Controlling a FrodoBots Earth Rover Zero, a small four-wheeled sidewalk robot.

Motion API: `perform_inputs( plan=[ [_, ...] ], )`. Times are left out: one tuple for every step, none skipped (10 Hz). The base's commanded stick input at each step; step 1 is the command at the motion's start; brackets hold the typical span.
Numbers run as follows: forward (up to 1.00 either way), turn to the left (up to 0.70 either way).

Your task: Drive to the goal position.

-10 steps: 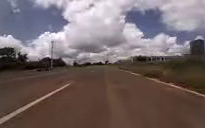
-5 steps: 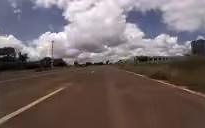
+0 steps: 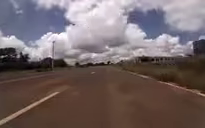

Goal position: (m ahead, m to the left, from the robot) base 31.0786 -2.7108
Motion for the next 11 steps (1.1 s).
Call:
perform_inputs(
  plan=[
    [1.0,-0.27],
    [1.0,0.0],
    [1.0,0.0],
    [1.0,0.0],
    [1.0,0.0],
    [1.0,0.0],
    [1.0,0.0],
    [1.0,0.0],
    [1.0,0.0],
    [1.0,0.0],
    [1.0,0.0]
  ],
)
